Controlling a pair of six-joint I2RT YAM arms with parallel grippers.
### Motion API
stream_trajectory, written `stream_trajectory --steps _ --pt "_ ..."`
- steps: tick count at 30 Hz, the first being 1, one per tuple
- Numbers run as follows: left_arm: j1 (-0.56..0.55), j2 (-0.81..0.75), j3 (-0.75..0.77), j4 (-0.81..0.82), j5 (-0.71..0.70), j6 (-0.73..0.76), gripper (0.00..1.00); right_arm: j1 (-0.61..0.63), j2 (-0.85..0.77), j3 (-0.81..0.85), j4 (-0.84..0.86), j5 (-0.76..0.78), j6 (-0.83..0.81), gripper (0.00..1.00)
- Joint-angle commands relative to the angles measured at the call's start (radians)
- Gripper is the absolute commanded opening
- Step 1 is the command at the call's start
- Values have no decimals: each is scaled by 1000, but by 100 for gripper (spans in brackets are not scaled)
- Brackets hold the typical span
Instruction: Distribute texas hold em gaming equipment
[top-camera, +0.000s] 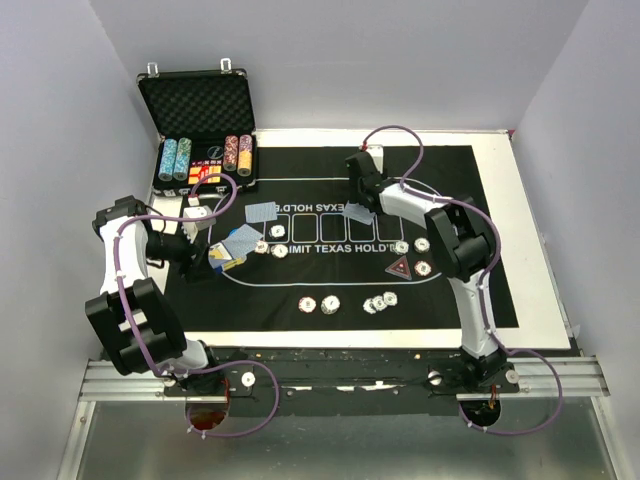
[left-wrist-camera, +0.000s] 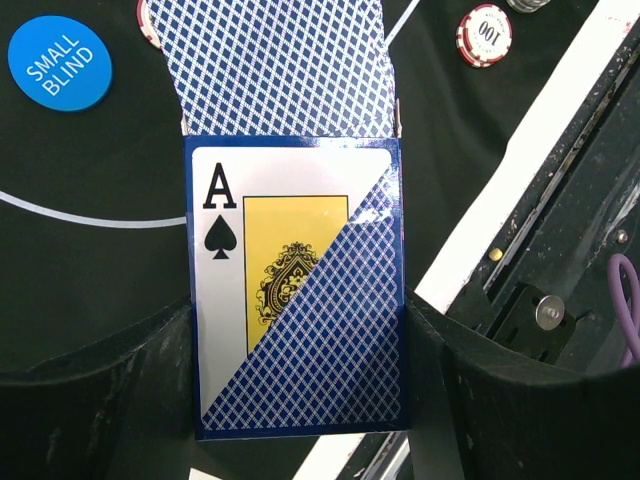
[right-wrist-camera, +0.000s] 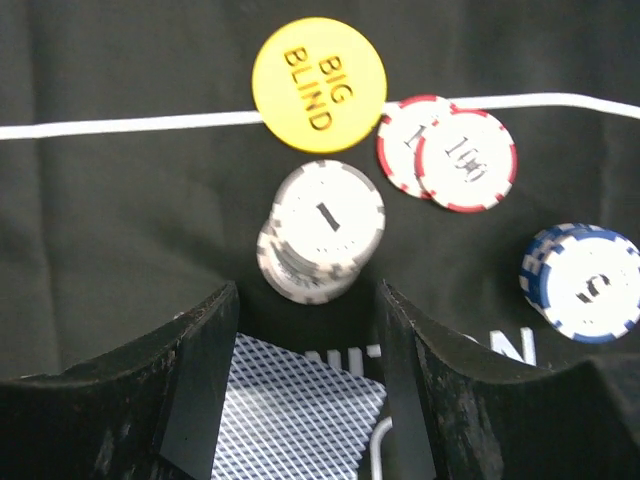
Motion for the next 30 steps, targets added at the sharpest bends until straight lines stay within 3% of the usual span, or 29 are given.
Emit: stream_trajectory --steps 1,12,22,30 --pt "8 1 33 -279 18 13 12 19 -93 -75 -59 -41 -41 64" --pt "9 1 28 -279 23 19 12 120 -281 -352 13 -89 75 59" --pt "9 1 33 -279 24 20 12 109 -190 -322 -30 -49 146 58" --pt "9 -11 19 -281 18 31 12 33 -103 -262 -36 -23 135 57"
